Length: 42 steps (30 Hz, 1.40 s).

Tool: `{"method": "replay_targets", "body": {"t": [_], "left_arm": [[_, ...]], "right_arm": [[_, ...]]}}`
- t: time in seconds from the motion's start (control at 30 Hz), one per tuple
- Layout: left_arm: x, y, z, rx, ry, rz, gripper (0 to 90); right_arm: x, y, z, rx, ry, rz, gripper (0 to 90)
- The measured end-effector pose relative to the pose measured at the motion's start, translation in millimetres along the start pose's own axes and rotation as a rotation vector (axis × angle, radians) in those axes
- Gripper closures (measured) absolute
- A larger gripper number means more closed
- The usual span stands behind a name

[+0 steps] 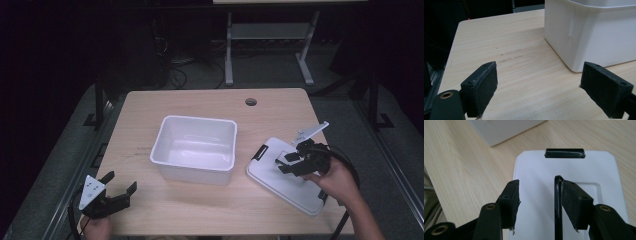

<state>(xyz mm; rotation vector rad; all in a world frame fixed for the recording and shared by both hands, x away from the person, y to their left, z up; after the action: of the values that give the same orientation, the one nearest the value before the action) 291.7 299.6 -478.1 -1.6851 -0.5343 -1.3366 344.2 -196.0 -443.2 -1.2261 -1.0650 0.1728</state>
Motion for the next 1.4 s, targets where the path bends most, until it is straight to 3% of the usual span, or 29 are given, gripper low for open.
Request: {"method": "replay_targets", "body": {"t": [0.7,1.4], "left_arm": [[-0.4,-0.5,0.5,0.003,0.000,0.000,13.0],[0.1,-2.0,1.8,0.009,-0.003,-0.006,13.0]], "right_arm": [[-23.2,18.9,-13.2,-0.019,0.039,0.038,52.7],[-30.0,30.4,-18.4,-0.036,0.011,0.089,71.1]]}}
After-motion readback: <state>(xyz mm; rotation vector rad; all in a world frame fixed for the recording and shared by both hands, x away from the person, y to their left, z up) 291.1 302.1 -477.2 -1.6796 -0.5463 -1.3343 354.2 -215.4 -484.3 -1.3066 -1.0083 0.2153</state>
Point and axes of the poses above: each handheld gripper's, and its own axes: y roughly forward along the jaws, x roughly out of its top, z roughly to its left, the point moved 9 cm from there along y, roughly forward along the jaws, and after that the axes turned 10 degrees about -x, right-handed, at the moved point
